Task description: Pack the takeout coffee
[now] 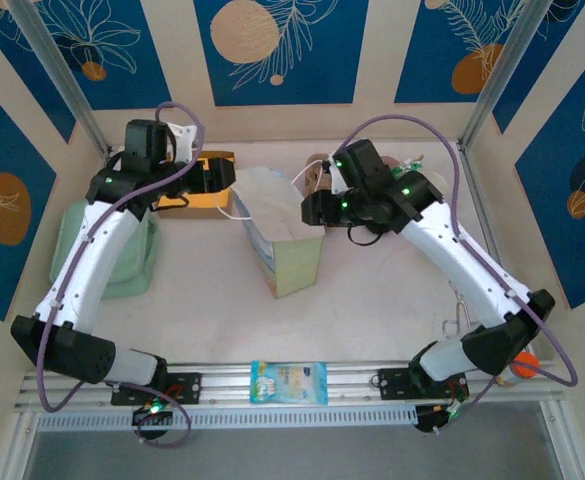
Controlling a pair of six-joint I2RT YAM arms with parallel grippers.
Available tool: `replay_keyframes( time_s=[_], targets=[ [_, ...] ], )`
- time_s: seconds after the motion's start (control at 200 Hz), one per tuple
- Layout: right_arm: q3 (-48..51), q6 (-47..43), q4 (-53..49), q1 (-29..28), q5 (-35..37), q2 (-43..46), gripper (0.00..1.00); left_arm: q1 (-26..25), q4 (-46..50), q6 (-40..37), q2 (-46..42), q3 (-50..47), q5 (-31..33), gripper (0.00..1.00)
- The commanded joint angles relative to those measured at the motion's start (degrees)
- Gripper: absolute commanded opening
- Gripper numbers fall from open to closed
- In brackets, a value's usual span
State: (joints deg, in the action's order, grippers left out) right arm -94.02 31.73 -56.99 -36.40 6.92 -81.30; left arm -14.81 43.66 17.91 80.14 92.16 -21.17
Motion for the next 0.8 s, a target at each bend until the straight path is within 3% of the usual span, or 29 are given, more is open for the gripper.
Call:
replay_keyframes(
  time_s=[0.0, 0.145, 0.405, 0.63, 0.795],
  targets=[
    [-0.33, 0.62, -0.31, 2.20, 2.31, 4.36, 0.56, 0.59, 2.91, -2.11, -0.67, 4.43, 0.12, 0.80],
    [0.18, 1.40, 0.41, 8.12, 2.44, 8.25, 0.59, 0.75, 3.61, -2.48, -2.85, 3.91, 1.63, 0.81],
    [8.64, 3.59, 6.11, 23.30, -6.44, 9.84, 0.54, 0.86, 0.81, -0.42, -8.03, -5.28, 2.75, 0.82],
    [13.28, 3.46, 10.36, 23.73, -8.80, 7.29, 0.53, 0.92, -1.55, 1.62, -7.85, -8.19, 1.32, 0.82],
    [15.00, 3.74, 13.20, 23.88, -11.38, -0.09, 0.44, 0.87, -2.48, 2.35, -7.93, -10.10, 1.29, 0.82]
  ],
)
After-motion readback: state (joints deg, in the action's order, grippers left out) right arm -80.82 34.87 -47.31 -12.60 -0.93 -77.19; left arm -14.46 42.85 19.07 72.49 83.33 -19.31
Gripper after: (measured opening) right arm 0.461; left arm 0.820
